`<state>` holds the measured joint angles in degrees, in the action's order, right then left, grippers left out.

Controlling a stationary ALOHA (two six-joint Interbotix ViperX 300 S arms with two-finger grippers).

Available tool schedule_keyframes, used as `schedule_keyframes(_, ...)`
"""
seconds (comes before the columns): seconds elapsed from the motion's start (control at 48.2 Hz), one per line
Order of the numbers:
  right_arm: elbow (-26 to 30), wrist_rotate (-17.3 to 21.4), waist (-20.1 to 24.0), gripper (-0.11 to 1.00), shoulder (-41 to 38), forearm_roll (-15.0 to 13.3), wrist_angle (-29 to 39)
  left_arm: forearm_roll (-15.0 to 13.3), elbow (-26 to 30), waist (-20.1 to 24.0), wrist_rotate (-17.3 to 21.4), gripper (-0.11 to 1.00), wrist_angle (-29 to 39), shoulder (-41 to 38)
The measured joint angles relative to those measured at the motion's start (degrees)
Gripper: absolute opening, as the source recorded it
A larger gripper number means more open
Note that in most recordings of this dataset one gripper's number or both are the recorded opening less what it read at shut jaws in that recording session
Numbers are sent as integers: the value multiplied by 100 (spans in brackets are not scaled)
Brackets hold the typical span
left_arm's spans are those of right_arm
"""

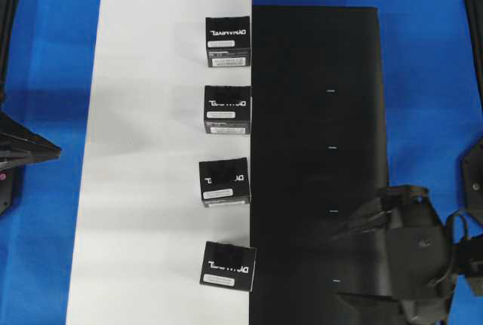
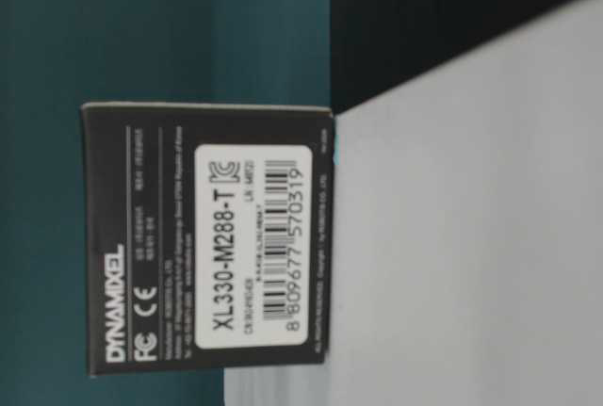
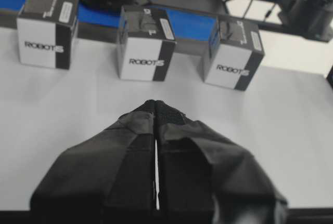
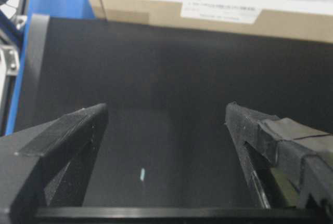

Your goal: Place the box from the black base onto the white base.

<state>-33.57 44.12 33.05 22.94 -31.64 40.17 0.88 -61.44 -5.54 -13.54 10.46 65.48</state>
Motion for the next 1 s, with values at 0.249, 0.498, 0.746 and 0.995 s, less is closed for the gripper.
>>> schedule_keyframes(0.249,-475,0,9,98,624,0,-149,-9,9,0,-281,-3,0,-9)
schedule_keyframes(0.498,-835,0,9,98,1213,9,-158,0,0,0,-237,-3,167,-9)
schedule_keyframes(0.746,-1151,9,9,98,1635,9,-158,0,0,0,-158,-3,202,-9)
schedule_keyframes(0.995,-1424,9,0,98,2048,18,-141,0,9,0,-158,-3,202,-9)
